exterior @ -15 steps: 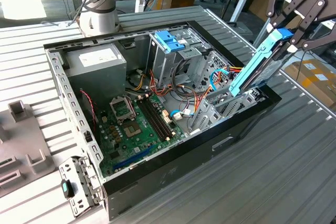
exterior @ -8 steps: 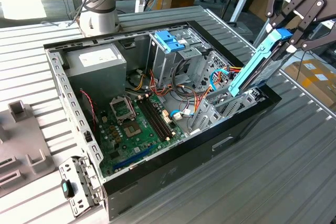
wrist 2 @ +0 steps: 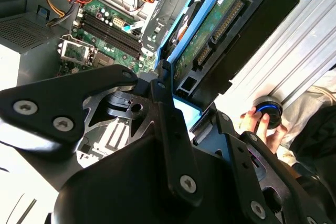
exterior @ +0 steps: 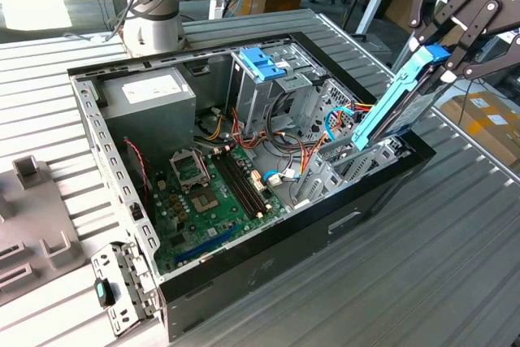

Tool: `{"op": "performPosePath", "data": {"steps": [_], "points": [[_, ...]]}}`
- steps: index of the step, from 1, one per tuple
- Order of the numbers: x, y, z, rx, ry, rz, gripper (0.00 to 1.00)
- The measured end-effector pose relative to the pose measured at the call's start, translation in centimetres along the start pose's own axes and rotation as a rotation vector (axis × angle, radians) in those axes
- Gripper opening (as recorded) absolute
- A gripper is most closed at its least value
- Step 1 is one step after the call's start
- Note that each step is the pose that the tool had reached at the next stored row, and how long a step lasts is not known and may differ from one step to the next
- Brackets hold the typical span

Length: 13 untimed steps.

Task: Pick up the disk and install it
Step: 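Insert the disk into the insertion slot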

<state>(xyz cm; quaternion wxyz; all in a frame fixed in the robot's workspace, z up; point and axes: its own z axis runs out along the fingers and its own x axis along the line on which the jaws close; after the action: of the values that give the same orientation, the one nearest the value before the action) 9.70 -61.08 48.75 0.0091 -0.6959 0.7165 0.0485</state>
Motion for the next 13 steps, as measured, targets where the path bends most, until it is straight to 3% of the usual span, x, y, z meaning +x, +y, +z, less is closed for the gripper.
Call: {"op": "performPosePath", "data": {"steps": [13], "points": [[-0.07, 0.26, 0.26, 0.0000, 0.0000, 0.000, 0.37]]}}
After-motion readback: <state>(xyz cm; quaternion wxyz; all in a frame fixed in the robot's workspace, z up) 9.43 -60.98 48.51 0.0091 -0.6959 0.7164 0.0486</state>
